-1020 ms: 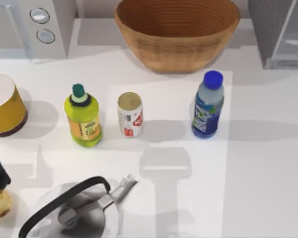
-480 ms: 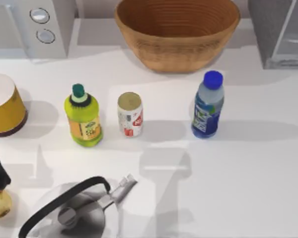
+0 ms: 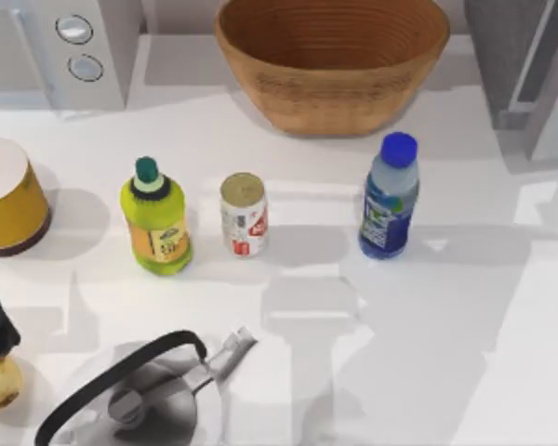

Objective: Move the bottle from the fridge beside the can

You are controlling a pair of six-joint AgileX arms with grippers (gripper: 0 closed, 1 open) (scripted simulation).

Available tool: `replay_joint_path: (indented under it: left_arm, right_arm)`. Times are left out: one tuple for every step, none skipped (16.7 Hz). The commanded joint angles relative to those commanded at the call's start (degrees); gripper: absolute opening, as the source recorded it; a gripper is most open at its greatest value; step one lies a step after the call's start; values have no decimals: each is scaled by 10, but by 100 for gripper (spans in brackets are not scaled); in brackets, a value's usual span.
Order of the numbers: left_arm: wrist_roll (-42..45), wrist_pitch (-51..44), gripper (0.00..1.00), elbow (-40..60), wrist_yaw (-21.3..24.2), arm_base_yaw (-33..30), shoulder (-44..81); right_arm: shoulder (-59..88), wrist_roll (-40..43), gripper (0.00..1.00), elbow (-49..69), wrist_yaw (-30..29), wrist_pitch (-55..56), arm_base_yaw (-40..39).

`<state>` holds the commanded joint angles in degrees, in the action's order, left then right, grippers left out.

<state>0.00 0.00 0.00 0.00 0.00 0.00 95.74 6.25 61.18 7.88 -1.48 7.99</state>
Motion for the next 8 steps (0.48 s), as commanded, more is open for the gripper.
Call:
replay_joint_path:
  left_arm:
    - [0,0,100,0,0,0,0]
    - [0,0,100,0,0,0,0]
    - [0,0,100,0,0,0,0]
    - [0,0,100,0,0,0,0]
    - [0,0,100,0,0,0,0]
    - [0,0,100,0,0,0,0]
    - [0,0,100,0,0,0,0]
    - [0,0,100,0,0,0,0]
  right_arm:
    - [-7,-23,100,-12,-26,12,-25]
    - [-15,-41,100,-24,-46,24,-44]
    - [-23,-54,100,-33,-61,35,-58]
    - [-29,-61,100,-39,-70,42,-66]
    - [-30,-63,100,-41,-72,44,-68]
    - [-30,-63,100,-41,-72,44,-68]
    - [-30,-63,100,-41,-72,44,-68]
    - [-28,-60,100,-42,-75,42,-59]
